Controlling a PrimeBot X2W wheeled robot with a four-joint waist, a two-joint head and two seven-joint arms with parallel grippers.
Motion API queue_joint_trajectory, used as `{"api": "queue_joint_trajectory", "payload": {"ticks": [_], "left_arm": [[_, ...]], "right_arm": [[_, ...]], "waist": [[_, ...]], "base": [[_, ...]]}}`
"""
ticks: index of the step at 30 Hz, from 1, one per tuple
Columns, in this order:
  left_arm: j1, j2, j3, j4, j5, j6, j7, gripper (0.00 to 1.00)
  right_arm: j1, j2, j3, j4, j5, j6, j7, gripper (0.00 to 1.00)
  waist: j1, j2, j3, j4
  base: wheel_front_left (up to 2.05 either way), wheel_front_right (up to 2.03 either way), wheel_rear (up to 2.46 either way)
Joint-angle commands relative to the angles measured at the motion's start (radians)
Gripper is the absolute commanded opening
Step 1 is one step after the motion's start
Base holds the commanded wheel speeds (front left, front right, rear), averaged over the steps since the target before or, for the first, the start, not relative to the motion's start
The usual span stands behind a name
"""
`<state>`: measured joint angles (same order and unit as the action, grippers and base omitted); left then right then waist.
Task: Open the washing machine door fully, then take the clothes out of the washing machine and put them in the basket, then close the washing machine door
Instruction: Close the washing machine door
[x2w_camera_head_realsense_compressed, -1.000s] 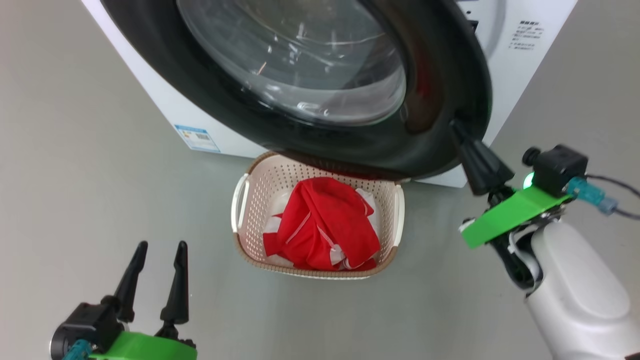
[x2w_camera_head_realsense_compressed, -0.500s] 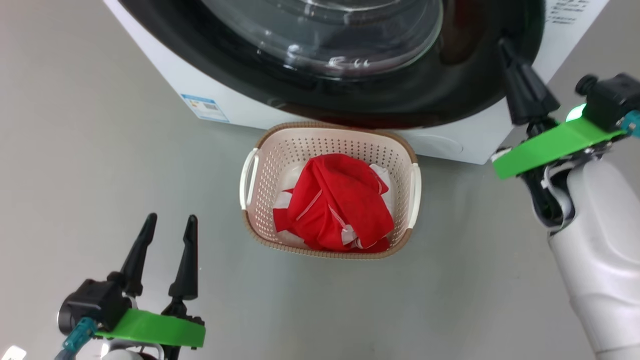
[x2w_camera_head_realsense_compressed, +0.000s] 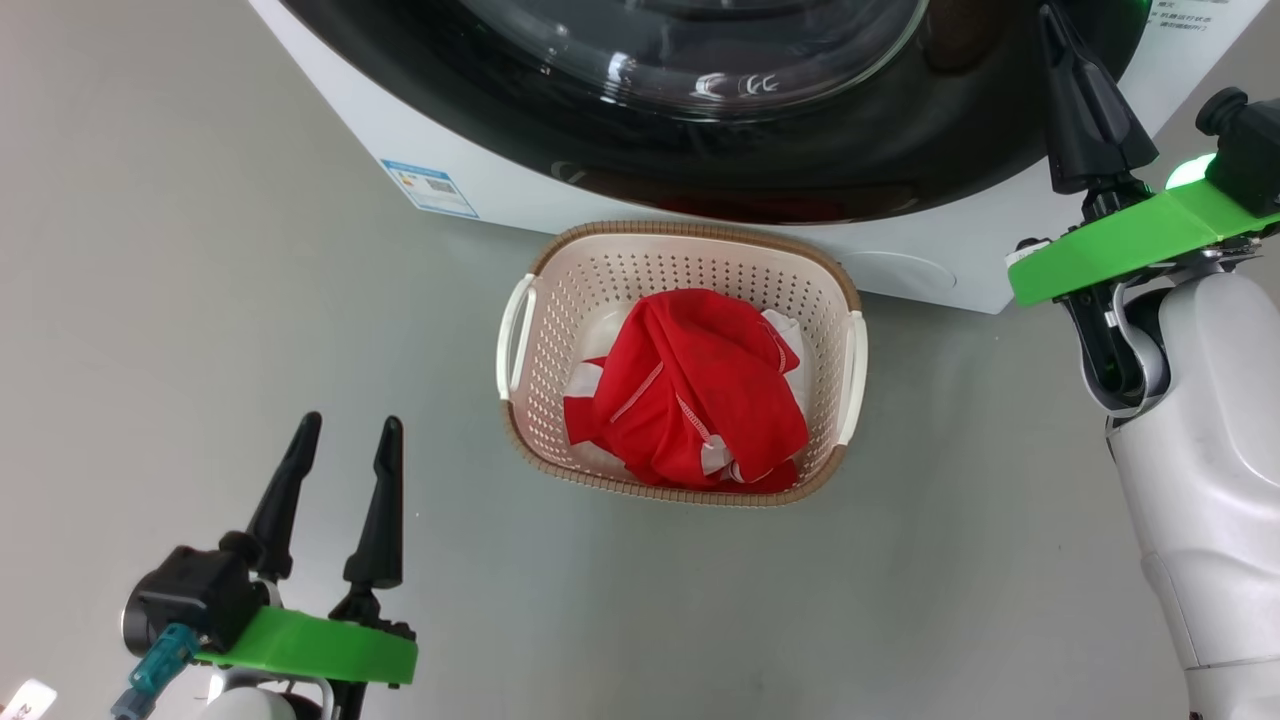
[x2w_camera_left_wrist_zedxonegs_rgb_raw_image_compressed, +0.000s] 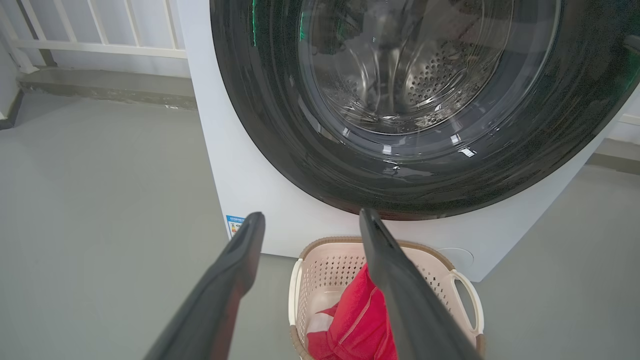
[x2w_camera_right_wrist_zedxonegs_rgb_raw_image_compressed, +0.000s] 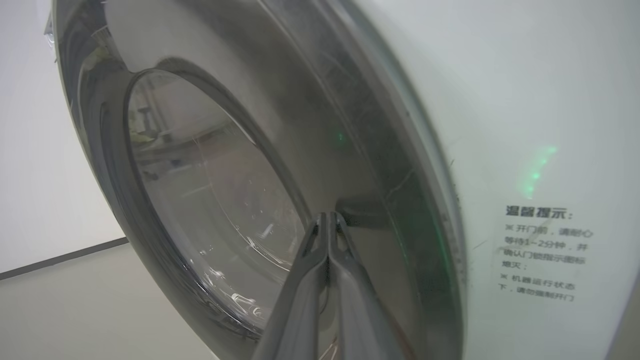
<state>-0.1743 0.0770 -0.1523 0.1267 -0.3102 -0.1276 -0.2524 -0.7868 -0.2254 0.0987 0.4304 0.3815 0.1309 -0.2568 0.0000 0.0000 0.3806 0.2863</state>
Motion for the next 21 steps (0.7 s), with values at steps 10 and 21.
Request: {"api": "queue_joint_trajectory", "payload": {"ticks": [10, 21], "left_arm": [[-0.004, 0.026, 0.043, -0.002, -0.005, -0.003, -0.009, 1.00], [0.023, 0.055, 0.073, 0.036, -0.006, -0.003, -0.009, 1.00]], "right_arm": [[0.084, 0.008, 0.078, -0.047, 0.001, 0.000, -0.005, 0.33], [0.270, 0.012, 0.107, -0.049, 0.024, 0.000, -0.005, 1.00]], "waist": [[0.0000, 0.0000, -0.057, -0.028], [0.0000, 0.0000, -0.138, -0.102]], "base": [[0.00, 0.00, 0.00], [0.00, 0.00, 0.00]]}}
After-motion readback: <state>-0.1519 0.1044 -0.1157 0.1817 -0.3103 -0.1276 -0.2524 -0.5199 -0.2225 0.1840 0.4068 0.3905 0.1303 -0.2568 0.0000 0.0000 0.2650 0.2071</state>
